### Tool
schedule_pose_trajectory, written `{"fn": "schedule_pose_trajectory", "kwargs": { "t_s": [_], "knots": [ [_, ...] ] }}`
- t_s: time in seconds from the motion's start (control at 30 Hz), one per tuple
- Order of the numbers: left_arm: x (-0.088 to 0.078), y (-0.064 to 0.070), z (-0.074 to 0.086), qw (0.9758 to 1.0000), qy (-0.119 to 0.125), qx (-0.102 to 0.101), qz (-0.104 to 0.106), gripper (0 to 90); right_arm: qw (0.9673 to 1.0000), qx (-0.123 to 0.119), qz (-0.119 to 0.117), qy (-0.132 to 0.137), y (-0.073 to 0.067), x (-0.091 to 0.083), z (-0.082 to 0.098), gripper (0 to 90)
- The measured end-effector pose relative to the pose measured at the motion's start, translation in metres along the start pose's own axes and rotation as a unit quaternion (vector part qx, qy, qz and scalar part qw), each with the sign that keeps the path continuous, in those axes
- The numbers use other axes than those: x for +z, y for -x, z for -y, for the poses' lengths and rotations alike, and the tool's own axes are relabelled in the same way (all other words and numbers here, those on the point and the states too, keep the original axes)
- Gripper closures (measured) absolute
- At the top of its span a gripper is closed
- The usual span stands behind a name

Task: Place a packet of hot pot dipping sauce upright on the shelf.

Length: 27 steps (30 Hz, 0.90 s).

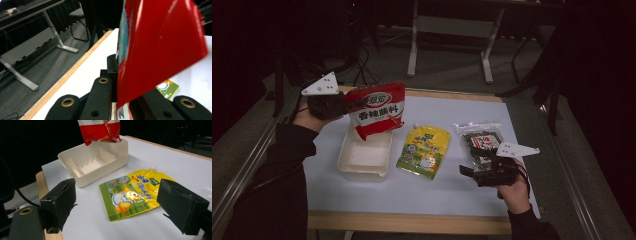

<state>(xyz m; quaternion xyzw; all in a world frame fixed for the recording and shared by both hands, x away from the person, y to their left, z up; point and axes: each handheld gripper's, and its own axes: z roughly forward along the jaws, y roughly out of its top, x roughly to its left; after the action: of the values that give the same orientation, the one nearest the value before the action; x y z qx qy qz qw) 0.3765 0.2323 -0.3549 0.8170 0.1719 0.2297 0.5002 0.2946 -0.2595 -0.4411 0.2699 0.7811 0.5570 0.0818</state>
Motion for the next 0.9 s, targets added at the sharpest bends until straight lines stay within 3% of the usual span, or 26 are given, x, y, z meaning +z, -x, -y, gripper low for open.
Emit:
{"fn": "schedule_pose_trajectory", "kwargs": {
  "t_s": [0.27, 0.43, 0.5, 0.7, 0.73, 0.77, 0.8, 0.9],
  "knots": [
    [-0.001, -0.014, 0.010, 0.9999, -0.001, 0.011, -0.011, 90.0, 0.9999, 0.009, -0.007, -0.003, 0.002, 0.001, 0.004, 15.2],
    [0.001, -0.030, 0.021, 0.9987, 0.004, 0.044, -0.023, 90.0, 0.9997, 0.018, -0.013, -0.003, 0.004, 0.002, 0.006, 15.2],
    [0.003, -0.034, 0.024, 0.9987, 0.005, 0.044, -0.027, 90.0, 0.9997, 0.021, -0.015, -0.003, 0.005, 0.002, 0.007, 15.3],
    [0.012, -0.048, 0.030, 0.9991, -0.009, 0.039, 0.012, 90.0, 0.9995, 0.024, -0.018, -0.003, 0.006, 0.003, 0.007, 15.2],
    [0.014, -0.049, 0.031, 0.9988, -0.013, 0.047, 0.007, 90.0, 0.9995, 0.025, -0.018, -0.003, 0.006, 0.003, 0.007, 15.3],
    [0.015, -0.051, 0.032, 0.9990, -0.017, 0.040, 0.012, 90.0, 0.9995, 0.025, -0.019, -0.003, 0.006, 0.003, 0.007, 15.2],
    [0.016, -0.052, 0.033, 0.9987, -0.019, 0.046, 0.013, 90.0, 0.9995, 0.027, -0.019, -0.003, 0.006, 0.003, 0.007, 15.3],
    [0.020, -0.055, 0.036, 0.9980, -0.014, 0.059, 0.020, 90.0, 0.9994, 0.029, -0.020, -0.002, 0.007, 0.002, 0.008, 15.3]
  ]
}}
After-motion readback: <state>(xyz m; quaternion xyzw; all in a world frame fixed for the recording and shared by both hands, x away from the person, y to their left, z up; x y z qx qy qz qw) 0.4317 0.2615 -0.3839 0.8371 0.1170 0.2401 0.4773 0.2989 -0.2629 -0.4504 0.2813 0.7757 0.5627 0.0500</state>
